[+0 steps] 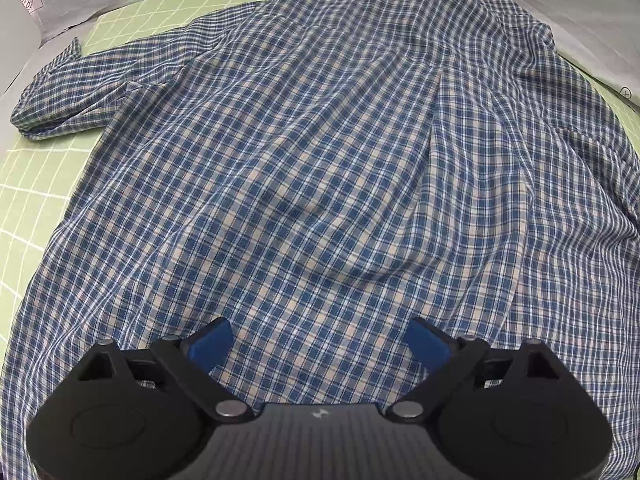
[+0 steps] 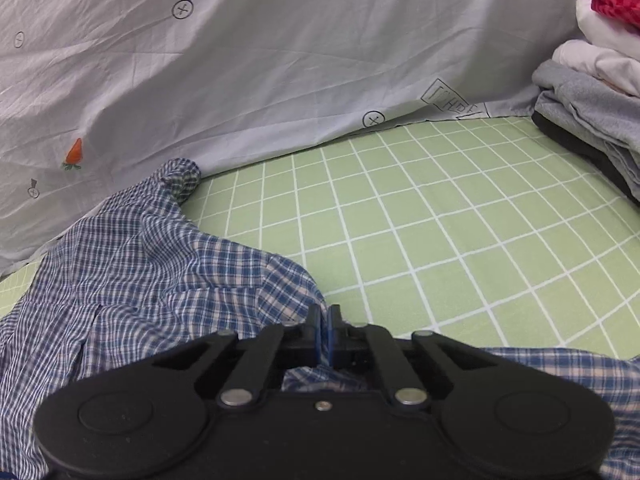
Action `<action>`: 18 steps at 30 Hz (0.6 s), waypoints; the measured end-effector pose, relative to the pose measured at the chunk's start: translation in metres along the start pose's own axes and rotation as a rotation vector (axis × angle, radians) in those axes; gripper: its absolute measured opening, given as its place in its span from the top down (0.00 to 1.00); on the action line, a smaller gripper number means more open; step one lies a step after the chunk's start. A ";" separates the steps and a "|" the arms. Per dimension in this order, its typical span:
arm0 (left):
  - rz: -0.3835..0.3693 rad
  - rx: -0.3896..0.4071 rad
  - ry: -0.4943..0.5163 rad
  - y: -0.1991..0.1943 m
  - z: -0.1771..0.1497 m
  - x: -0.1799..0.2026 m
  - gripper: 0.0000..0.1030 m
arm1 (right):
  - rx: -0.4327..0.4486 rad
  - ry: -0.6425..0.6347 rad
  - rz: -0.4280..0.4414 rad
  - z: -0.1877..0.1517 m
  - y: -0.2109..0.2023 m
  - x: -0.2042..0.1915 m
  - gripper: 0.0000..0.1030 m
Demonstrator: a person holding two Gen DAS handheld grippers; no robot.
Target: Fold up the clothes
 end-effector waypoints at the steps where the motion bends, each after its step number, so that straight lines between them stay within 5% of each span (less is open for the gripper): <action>1: 0.000 0.001 0.000 0.000 0.000 0.000 0.07 | 0.000 -0.028 0.002 -0.005 -0.005 -0.005 0.97; 7: -0.002 0.004 0.002 0.001 -0.003 -0.004 0.04 | -0.082 -0.093 0.031 -0.036 -0.008 -0.021 0.93; 12: -0.004 0.006 0.005 0.001 -0.006 -0.005 0.03 | -0.027 -0.016 0.058 -0.016 -0.019 -0.012 0.65; 18: -0.005 0.006 0.007 -0.001 -0.009 -0.008 0.01 | 0.037 0.063 0.034 0.015 -0.013 0.009 0.64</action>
Point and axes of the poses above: each gripper's, at about its wrist camera, not at the fingertips, and y roughly the way its jaws point, x to its right, z to its top, the point moved 5 cm from there along y, roughly the way its jaws point, and after that the axes turned 6 degrees about -y, right-handed, at the moved point
